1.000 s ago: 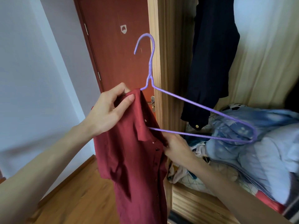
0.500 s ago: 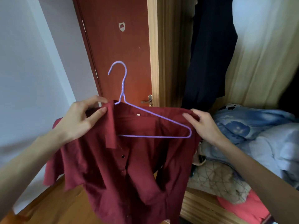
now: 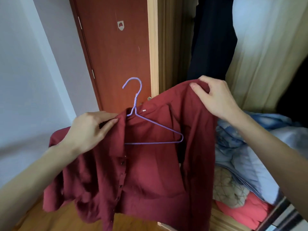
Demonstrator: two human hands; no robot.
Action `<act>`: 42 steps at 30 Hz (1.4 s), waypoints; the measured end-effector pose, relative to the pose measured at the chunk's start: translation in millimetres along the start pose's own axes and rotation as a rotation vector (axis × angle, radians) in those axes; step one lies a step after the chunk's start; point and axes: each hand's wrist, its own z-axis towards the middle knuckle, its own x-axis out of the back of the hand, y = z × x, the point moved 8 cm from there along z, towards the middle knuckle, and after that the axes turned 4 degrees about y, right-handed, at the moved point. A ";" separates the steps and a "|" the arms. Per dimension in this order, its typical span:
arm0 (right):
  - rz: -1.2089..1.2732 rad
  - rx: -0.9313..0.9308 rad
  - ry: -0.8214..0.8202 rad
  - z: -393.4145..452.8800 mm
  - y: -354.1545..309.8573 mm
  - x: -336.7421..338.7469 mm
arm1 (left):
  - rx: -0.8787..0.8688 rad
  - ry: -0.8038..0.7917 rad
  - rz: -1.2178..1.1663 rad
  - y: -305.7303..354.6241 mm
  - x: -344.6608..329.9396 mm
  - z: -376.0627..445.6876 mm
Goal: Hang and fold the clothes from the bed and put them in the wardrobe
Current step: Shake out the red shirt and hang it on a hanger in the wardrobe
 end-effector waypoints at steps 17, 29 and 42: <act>-0.165 0.254 -0.092 -38.6 -24.6 -5.6 | 0.108 0.178 -0.268 31.2 -5.8 26.7; -0.113 0.321 -0.219 -10.5 -34.7 -6.6 | -0.079 0.010 -0.180 43.7 -13.0 61.3; -0.133 0.178 -0.205 -14.1 3.5 55.1 | -0.174 0.063 -0.291 110.0 -40.1 110.7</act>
